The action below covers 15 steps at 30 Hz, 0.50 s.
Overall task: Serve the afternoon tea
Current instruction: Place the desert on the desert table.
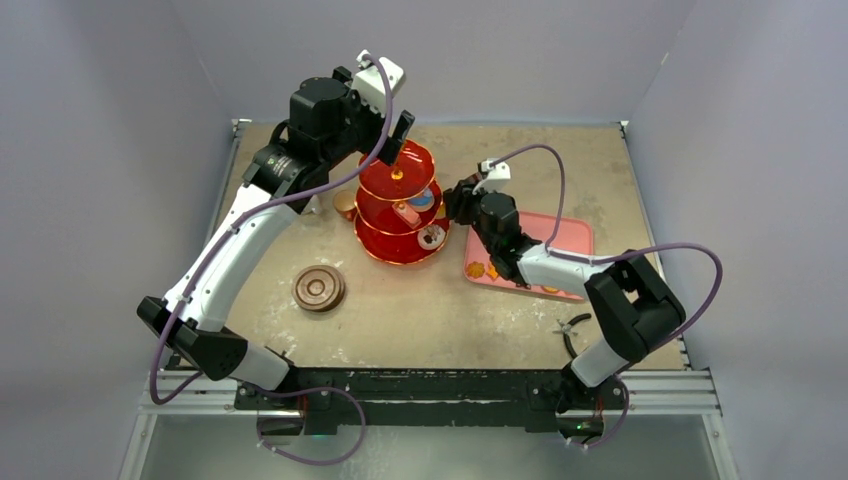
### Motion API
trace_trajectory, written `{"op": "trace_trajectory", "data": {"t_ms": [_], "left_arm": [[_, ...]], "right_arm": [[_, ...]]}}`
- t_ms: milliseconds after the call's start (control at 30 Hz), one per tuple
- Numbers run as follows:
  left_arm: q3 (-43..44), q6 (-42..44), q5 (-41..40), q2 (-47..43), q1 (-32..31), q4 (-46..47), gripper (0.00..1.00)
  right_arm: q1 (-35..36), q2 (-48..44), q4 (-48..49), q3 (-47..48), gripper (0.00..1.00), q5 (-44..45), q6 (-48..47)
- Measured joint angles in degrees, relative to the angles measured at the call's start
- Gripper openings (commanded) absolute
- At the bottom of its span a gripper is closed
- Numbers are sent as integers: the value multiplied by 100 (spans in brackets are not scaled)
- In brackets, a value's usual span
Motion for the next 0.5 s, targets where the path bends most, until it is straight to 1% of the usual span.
{"op": "trace_trajectory", "data": {"t_ms": [167, 200, 367, 500], "left_arm": [[0, 0, 0, 0, 0, 0, 95], [0, 0, -2, 0, 0, -2, 95], [0, 0, -2, 0, 0, 0, 95], [-2, 0, -2, 0, 0, 2, 95]], "right_arm": [[-2, 2, 63, 0, 67, -116, 13], [-2, 2, 63, 0, 68, -133, 15], [0, 2, 57, -2, 69, -142, 13], [0, -28, 61, -48, 67, -138, 20]]}}
